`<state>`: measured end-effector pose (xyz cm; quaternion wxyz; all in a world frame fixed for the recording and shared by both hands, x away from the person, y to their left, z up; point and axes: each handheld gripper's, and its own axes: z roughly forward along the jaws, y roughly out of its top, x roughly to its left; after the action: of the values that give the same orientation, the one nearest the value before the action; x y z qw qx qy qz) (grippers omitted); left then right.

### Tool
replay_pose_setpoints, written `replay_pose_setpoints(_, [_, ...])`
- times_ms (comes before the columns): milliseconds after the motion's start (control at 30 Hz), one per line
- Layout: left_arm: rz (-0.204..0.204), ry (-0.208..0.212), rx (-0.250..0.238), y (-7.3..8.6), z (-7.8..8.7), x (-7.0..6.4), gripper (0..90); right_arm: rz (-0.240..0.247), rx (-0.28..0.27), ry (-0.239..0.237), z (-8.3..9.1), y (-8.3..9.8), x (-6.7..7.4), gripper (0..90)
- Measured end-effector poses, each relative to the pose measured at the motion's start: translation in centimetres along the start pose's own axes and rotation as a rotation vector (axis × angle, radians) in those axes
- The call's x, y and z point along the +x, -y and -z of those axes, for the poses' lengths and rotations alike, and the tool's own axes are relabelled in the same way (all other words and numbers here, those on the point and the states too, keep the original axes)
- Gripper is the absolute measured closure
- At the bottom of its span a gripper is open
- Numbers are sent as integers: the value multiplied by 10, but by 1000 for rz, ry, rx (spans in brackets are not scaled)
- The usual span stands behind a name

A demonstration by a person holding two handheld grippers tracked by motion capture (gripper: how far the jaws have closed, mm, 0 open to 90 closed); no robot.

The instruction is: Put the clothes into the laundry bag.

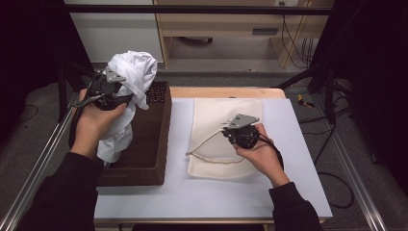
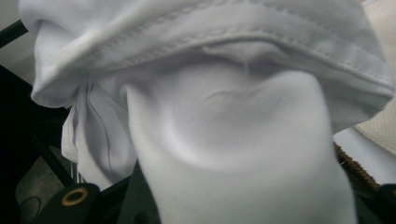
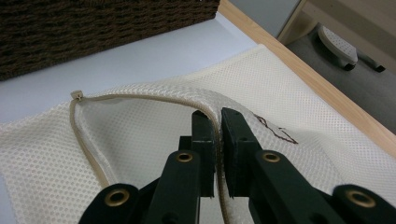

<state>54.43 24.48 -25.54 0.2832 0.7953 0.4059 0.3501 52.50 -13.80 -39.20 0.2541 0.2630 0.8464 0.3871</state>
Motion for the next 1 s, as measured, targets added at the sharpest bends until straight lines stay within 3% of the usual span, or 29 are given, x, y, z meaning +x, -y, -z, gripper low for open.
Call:
replay_pose_setpoints(333, [-19,13,-54,-19,20,-5,642,-2,6,-5,2,-1,-1,849])
replay_pose_setpoints(433, [0,25,-63,-23,26,-5,642,0,2,-3,3,-1,-2,850])
replay_pose_setpoints(600, [-19,21,-76,-27,30,-6,642,4,-1,-3,3,-2,-2,852])
replay_pose_setpoints(800, [-6,38,-102,-32,39,-8,641,5,-1,-1,4,-3,-3,855])
replay_pose_setpoints(1000, [-49,48,-130,-45,55,-18,641,1,-4,-2,4,-2,-4,856])
